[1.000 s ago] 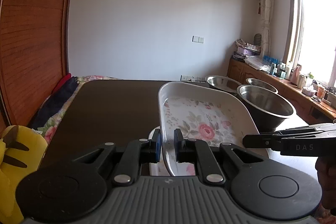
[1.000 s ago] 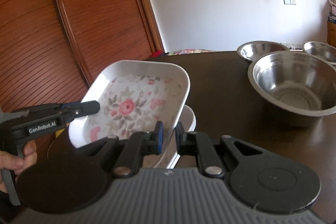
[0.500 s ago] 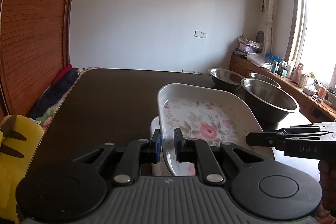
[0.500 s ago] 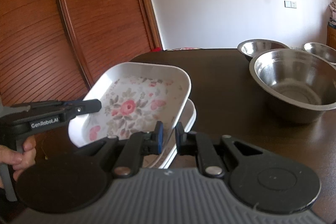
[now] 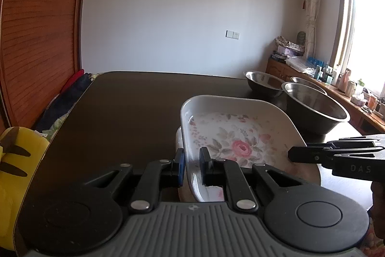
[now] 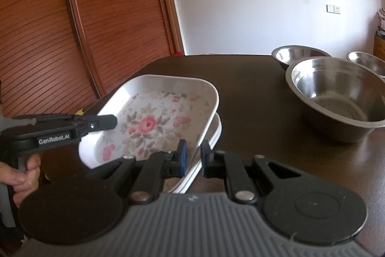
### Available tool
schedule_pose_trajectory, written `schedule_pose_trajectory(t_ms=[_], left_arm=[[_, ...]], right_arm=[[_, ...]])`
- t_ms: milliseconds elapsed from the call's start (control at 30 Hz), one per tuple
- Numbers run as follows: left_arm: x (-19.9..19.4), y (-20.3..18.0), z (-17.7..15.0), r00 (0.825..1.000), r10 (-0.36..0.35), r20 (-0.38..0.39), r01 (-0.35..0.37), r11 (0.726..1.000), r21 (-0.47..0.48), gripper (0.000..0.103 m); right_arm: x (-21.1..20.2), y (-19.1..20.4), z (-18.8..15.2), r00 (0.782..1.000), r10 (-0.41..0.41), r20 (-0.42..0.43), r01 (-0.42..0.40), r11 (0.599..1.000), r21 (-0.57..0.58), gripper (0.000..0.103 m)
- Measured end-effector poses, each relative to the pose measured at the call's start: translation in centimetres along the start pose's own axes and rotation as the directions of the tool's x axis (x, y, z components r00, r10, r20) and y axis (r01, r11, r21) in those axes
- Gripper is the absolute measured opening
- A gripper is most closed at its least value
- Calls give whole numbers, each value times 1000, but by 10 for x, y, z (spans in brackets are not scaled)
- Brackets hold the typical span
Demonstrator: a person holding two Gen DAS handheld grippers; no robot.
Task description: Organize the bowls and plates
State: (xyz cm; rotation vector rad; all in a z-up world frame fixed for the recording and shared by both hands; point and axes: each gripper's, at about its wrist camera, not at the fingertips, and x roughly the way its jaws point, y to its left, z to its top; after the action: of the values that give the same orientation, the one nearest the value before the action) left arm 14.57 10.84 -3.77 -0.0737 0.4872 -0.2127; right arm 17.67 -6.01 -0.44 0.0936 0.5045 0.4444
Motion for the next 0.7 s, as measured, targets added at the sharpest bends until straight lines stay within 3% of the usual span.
schedule_pose_trajectory(t_ms=[433,533,600,700], left_arm=[[-1,-1,0,1000,14,21,-14,1000,-3,35],[-7,-3,3,999,5,46,-5,1000,1,49],[-13,-6,6,997,6,76,-6,1000,0,74],[-20,-13,9,994,-1,110,0,1000,11,90]], right_arm=[[-4,4,-4,999,-18,42,20,999,-48,18],[-9,8,-3,998,-16,60,20,998,-64,17],[-13,10,-3,997,-14,74,20,997,-79,17],[-21,10,-4,995,-17,100,26,996,-83,17]])
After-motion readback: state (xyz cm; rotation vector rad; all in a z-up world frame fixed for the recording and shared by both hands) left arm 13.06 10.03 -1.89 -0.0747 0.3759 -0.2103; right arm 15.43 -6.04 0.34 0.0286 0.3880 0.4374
